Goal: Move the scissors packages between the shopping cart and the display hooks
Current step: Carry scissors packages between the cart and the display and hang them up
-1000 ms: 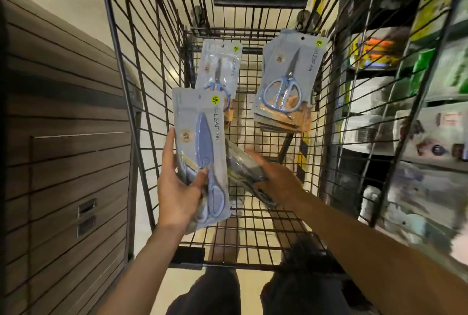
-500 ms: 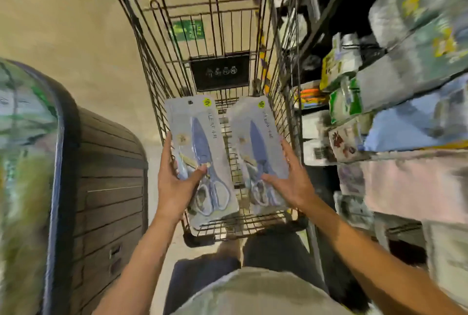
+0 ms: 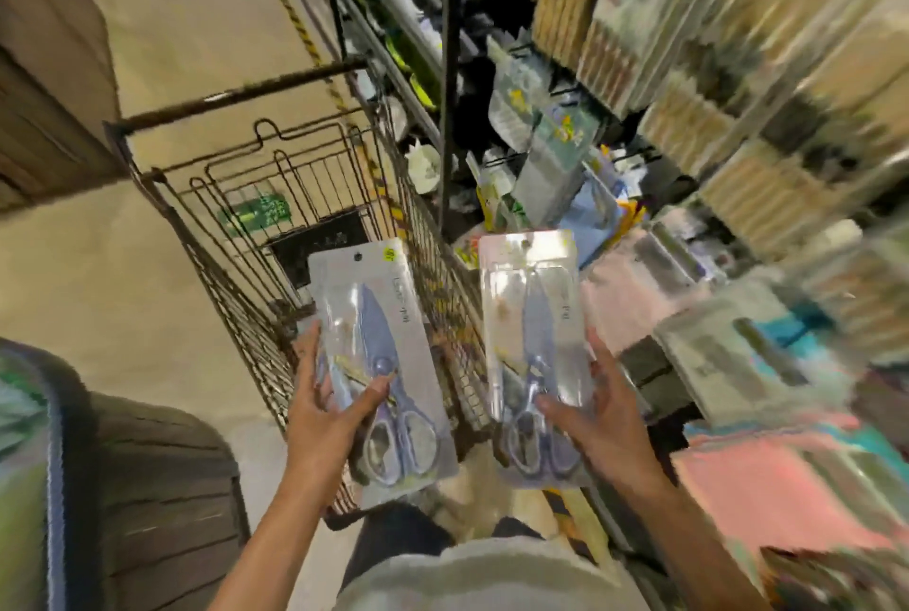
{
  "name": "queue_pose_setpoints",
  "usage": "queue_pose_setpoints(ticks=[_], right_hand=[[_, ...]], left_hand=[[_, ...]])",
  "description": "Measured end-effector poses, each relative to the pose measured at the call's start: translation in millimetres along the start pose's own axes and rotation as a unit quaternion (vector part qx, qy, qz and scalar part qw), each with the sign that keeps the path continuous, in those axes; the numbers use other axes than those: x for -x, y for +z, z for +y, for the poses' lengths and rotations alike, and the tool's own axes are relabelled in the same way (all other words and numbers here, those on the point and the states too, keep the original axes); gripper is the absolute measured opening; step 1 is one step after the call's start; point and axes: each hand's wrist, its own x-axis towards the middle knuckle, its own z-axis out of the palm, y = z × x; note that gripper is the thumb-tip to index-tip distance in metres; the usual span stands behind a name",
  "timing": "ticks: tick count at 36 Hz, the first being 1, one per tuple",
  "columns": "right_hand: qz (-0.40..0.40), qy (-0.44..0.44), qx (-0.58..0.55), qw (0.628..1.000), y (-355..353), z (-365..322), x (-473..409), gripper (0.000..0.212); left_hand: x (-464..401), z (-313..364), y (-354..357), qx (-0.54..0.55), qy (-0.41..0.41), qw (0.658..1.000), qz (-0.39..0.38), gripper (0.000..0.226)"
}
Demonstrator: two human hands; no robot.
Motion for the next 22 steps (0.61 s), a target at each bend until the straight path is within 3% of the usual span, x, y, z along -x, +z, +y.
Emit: queue_pose_setpoints(ticks=[10,22], right_hand=[[0.109,0.003,-0.062,0.992,-84.2,21.1,157.0,0.099],[0.275,0.019,-0.092,0.957,-132.1,39.4,341.1,0.101]], left_hand=[[115.7,9.3,82.5,-0.055,0.109,0.985,-0.124,0.095],[227.6,17.4,130.6,-0.07,0.119,0.942,-0.306,0.095]])
